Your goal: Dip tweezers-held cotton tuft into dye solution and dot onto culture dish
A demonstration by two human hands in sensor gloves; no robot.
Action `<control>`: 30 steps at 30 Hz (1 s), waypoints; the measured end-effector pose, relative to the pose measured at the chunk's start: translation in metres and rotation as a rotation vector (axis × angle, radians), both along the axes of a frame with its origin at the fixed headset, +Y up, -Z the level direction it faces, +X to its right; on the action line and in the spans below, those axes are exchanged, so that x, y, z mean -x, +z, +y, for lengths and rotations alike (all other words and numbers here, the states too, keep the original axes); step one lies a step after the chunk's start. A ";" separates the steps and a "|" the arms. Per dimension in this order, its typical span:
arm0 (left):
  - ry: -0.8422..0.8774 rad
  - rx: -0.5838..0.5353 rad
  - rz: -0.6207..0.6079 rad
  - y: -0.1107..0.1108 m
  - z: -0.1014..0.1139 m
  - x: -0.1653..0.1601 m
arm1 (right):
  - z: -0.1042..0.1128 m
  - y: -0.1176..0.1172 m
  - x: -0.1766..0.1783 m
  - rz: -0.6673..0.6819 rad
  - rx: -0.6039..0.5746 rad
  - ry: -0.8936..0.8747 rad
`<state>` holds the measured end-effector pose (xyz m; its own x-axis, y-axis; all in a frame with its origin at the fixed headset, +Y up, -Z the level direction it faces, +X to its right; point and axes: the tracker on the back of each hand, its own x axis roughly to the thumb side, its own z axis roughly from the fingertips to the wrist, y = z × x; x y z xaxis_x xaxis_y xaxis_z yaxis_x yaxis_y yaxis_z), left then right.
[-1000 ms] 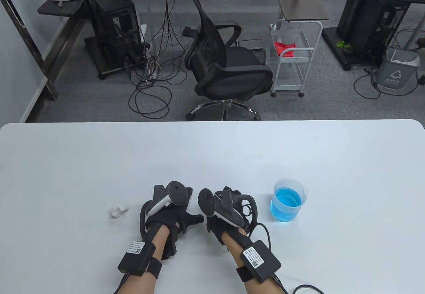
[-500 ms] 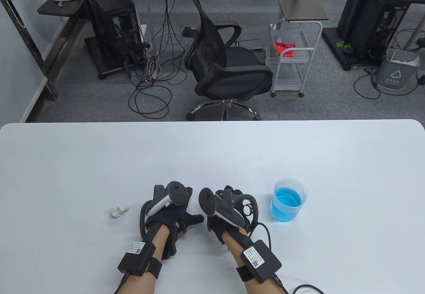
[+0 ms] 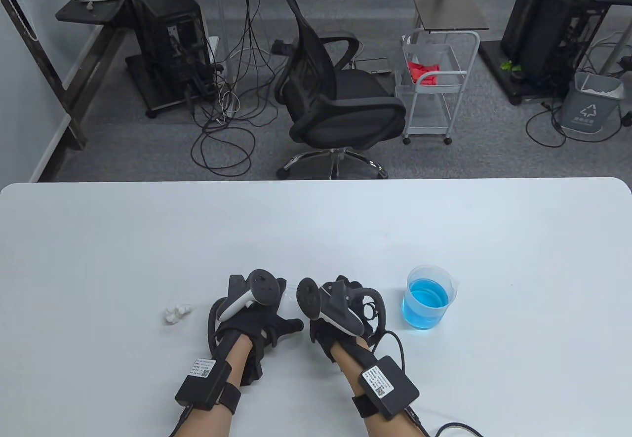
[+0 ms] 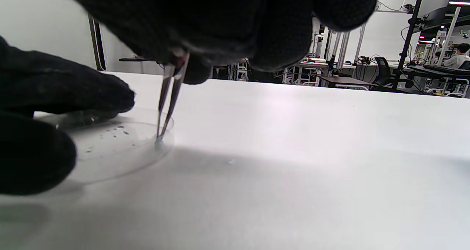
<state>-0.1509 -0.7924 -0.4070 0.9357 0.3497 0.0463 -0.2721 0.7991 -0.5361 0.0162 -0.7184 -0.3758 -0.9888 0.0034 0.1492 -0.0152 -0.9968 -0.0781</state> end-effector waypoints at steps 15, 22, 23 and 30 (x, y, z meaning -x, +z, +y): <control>-0.004 0.003 -0.001 0.000 0.000 0.000 | -0.002 -0.002 0.001 0.005 -0.027 -0.005; -0.004 0.005 -0.002 0.000 0.001 0.000 | 0.001 -0.004 0.004 0.009 -0.023 -0.019; -0.004 0.005 -0.002 0.000 0.001 0.000 | 0.001 -0.004 0.005 0.010 -0.019 -0.020; -0.002 0.004 -0.001 0.000 0.000 0.000 | 0.004 -0.009 0.007 0.003 -0.009 -0.021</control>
<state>-0.1506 -0.7919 -0.4071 0.9363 0.3483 0.0460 -0.2701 0.7974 -0.5397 0.0087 -0.7144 -0.3845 -0.9881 0.0231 0.1520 -0.0367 -0.9955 -0.0875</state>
